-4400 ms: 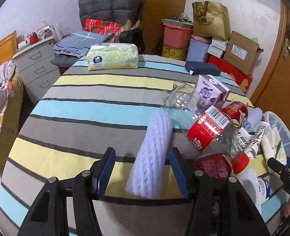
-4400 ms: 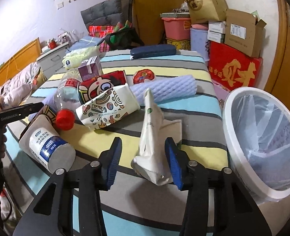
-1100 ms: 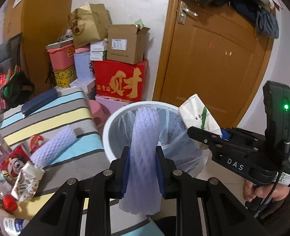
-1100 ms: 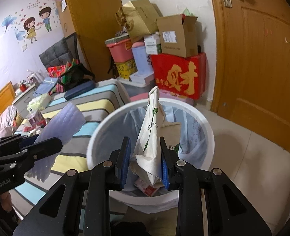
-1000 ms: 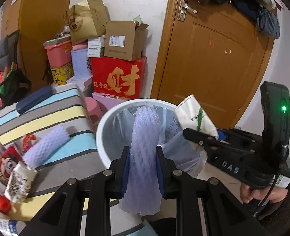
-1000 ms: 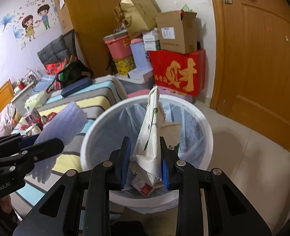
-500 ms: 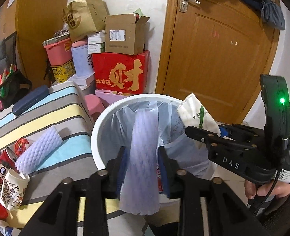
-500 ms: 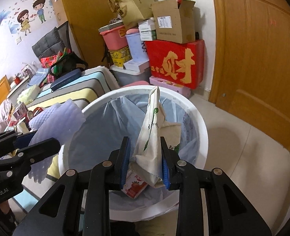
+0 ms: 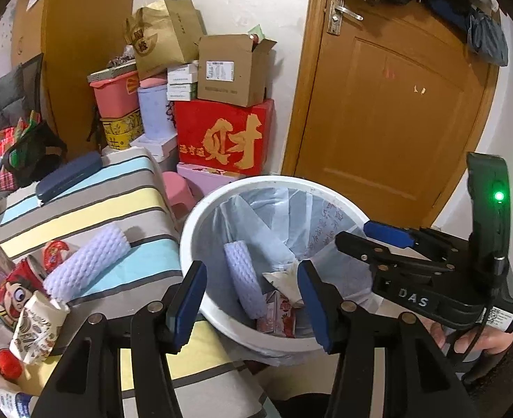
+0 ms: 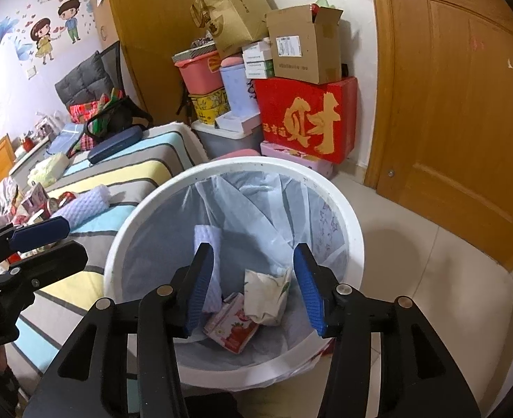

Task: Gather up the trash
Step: 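Carry both items over the white bin and open both tools to drop them, then move both tools back toward the cans and cup on the table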

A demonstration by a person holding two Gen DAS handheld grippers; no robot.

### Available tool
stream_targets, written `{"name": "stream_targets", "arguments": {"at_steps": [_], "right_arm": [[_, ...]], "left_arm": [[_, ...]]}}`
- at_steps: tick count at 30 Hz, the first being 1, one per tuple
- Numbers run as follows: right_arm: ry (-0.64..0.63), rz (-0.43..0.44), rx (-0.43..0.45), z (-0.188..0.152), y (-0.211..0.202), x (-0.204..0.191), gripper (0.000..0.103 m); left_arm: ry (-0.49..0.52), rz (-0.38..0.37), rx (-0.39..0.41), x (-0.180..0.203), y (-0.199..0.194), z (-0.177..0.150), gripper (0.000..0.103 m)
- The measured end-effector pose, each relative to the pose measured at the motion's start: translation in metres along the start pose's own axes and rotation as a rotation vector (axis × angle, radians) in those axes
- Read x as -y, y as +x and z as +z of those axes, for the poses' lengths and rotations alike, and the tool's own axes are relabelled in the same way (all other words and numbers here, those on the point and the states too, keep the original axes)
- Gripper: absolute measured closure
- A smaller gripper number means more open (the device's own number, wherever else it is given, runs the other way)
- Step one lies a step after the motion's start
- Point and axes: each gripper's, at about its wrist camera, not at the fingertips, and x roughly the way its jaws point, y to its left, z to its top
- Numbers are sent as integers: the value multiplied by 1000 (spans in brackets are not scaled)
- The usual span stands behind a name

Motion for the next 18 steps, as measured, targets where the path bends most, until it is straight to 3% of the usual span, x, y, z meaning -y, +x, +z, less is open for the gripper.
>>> {"name": "stream_targets", "arguments": {"at_steps": [18], "right_arm": [[-9, 40, 86, -5, -24, -29, 53]], "left_arm": [[-38, 59, 83, -24, -63, -17, 49]]}}
